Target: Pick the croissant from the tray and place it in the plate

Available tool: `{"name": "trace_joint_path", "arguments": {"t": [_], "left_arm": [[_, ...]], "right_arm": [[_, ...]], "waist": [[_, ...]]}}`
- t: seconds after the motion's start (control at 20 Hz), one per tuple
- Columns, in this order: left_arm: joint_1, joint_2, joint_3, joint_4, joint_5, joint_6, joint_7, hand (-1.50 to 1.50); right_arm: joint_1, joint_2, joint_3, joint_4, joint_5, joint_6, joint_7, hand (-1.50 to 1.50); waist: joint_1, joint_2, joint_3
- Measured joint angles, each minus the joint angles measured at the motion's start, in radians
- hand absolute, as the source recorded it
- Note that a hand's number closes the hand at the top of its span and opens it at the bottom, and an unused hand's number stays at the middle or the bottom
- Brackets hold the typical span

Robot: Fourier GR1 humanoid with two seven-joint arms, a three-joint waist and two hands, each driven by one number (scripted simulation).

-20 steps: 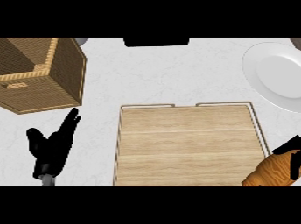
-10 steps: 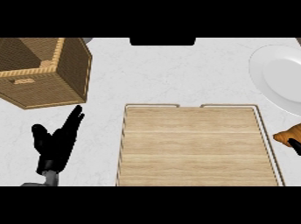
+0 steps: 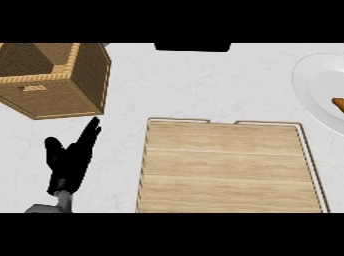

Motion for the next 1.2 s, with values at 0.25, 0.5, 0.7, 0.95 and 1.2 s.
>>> {"name": "trace_joint_path", "arguments": {"t": [0.25,0.5,0.7,0.95,1.2], "left_arm": [[-0.022,-0.008,0.001,0.025,-0.003,-0.018,-0.019,0.00],[-0.026,-0.013,-0.003,0.015,-0.005,-0.027,-0.018,0.00],[-0.040,-0.018,-0.010,0.012,-0.010,-0.030,-0.009,0.00],[-0.048,-0.023,-0.012,0.008,-0.014,-0.029,0.002,0.00],[-0.049,-0.017,-0.005,0.008,-0.006,-0.041,0.010,0.00]], "right_arm": [[-0.175,-0.048,-0.017,0.290,0.032,-0.028,-0.109,1.50],[-0.282,-0.100,-0.028,0.502,0.068,-0.052,-0.159,1.50],[-0.311,-0.146,0.043,0.612,0.163,-0.041,-0.103,-1.50],[-0.361,-0.151,0.096,0.714,0.223,0.022,-0.104,-1.50],[-0.397,-0.131,0.057,0.769,0.181,0.099,-0.186,-1.50]], "waist": [[0.014,0.006,0.001],[0.034,0.015,0.003],[0.050,0.024,0.003],[0.063,0.030,0.005],[0.057,0.031,0.007]]}}
